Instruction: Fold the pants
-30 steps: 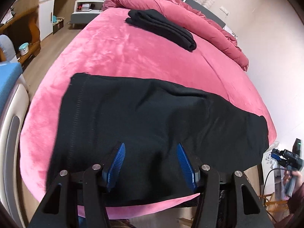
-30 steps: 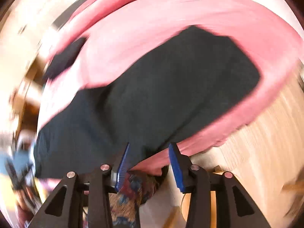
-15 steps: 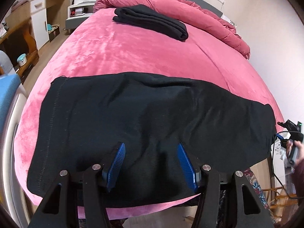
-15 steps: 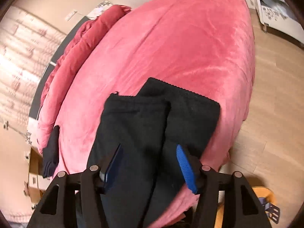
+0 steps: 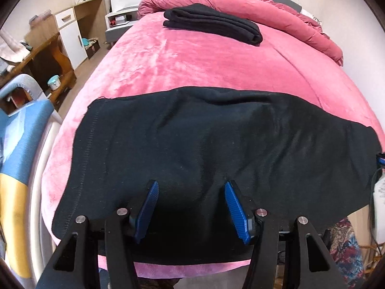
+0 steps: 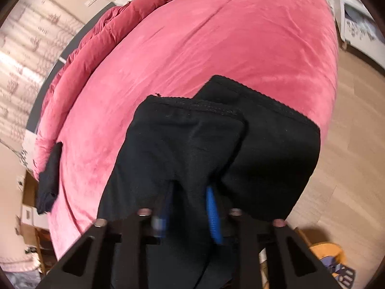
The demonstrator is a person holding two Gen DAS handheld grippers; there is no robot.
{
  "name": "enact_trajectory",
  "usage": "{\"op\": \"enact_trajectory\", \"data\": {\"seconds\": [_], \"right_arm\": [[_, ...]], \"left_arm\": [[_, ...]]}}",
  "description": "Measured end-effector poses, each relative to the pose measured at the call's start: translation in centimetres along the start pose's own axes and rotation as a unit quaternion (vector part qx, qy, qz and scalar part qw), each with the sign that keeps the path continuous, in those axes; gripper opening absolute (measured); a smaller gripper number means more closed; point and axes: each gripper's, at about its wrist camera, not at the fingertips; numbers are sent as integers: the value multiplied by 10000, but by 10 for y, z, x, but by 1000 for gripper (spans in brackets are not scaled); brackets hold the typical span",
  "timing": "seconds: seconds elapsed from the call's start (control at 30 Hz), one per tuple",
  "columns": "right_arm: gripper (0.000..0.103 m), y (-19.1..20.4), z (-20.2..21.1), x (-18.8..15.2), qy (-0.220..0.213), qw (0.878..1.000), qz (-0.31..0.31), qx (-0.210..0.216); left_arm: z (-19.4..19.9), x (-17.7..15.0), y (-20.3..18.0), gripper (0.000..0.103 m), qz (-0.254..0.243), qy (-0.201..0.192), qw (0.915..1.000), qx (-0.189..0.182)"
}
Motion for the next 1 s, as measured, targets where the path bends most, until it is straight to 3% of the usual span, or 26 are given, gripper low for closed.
{"op": "enact_trajectory", "data": {"seconds": [0.13, 0.5, 0.8, 1.0], "right_arm": [[9, 5, 7, 1, -37, 9997, 211, -143], [9, 13, 35, 5, -278, 9975, 567, -308], [9, -4, 50, 4, -421, 9968, 467, -495], [9, -22, 28, -4, -137, 9917, 444, -1195]], "left_arm": [[3, -2, -3, 59, -80, -66, 9999, 96], [14, -4, -1, 59, -71, -218, 9996, 166], [11, -6, 5, 59, -41, -130, 9995, 278], [4, -8, 6, 59, -37, -8, 9993, 378]]}}
Point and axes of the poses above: each gripper's, at about its wrist camera, not at the fingertips, and z roughly against the way its jaws point, y to its left, x to its top
